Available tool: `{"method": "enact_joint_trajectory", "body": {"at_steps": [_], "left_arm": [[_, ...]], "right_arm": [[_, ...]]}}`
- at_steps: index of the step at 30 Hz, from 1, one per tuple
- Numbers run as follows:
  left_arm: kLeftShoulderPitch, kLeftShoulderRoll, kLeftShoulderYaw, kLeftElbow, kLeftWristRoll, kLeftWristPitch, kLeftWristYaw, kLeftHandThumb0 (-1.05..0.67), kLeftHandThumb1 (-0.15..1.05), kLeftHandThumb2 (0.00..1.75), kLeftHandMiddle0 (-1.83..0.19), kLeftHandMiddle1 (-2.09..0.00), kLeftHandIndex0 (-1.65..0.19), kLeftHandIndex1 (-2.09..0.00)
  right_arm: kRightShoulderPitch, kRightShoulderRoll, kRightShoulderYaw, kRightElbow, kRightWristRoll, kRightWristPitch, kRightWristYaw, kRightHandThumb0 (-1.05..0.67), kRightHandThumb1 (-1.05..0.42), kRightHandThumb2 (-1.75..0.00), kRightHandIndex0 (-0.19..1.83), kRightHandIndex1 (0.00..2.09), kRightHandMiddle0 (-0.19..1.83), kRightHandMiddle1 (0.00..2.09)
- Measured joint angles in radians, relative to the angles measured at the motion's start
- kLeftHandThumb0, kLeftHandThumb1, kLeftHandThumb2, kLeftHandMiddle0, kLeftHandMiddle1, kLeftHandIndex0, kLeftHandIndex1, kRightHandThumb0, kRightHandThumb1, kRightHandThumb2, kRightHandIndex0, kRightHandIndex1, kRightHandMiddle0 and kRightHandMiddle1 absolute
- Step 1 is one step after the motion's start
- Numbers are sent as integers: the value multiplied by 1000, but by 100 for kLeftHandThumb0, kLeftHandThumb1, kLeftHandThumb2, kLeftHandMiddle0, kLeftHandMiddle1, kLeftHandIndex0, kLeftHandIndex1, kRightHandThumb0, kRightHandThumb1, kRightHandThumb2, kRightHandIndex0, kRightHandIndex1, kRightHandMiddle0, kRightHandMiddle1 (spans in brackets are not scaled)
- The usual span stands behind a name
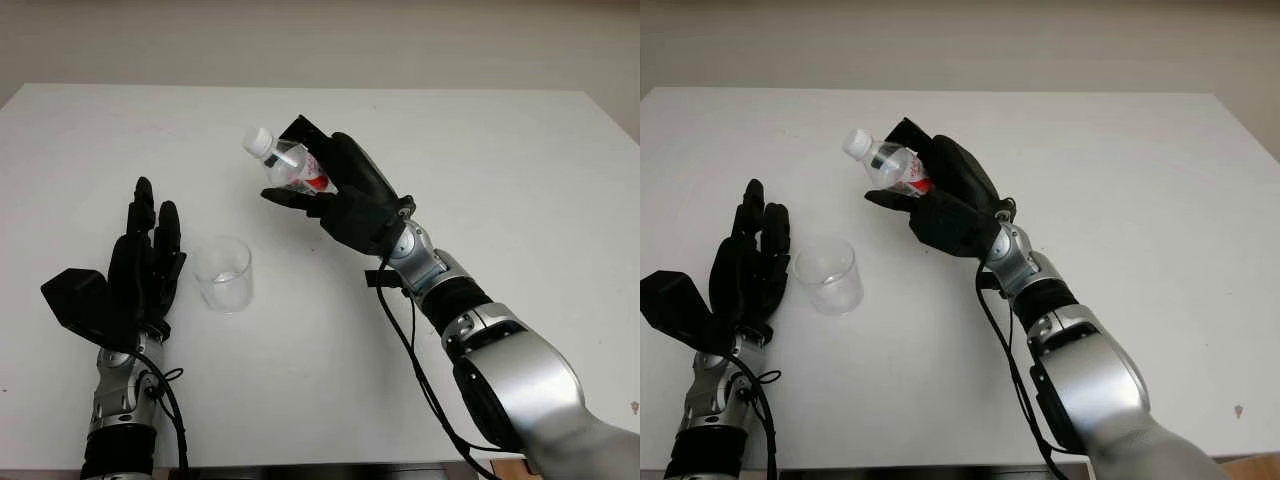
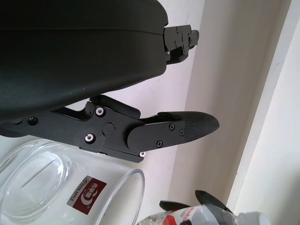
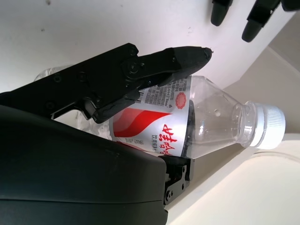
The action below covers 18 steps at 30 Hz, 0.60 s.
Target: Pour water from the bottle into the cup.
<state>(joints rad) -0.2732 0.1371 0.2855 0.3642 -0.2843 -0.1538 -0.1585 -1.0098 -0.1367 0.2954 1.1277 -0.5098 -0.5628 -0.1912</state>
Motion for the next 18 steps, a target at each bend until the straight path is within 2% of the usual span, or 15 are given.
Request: {"method": "enact_joint_trajectory", "body": {"at_steps": [11, 18], "left_arm": [[-1, -1, 0, 4, 0, -6, -4, -62, 105, 49, 10, -5, 12, -5], [-1, -2, -1, 10, 0, -16, -4, -63, 105, 48, 11, -5, 12, -5]], "right_arm": [[-44, -46, 129, 28, -155, -53, -129, -39, -105, -22, 137, 209, 97, 209], [-108, -101, 224, 32, -286, -123, -269, -36, -105, -20, 142, 209, 99, 209]]}}
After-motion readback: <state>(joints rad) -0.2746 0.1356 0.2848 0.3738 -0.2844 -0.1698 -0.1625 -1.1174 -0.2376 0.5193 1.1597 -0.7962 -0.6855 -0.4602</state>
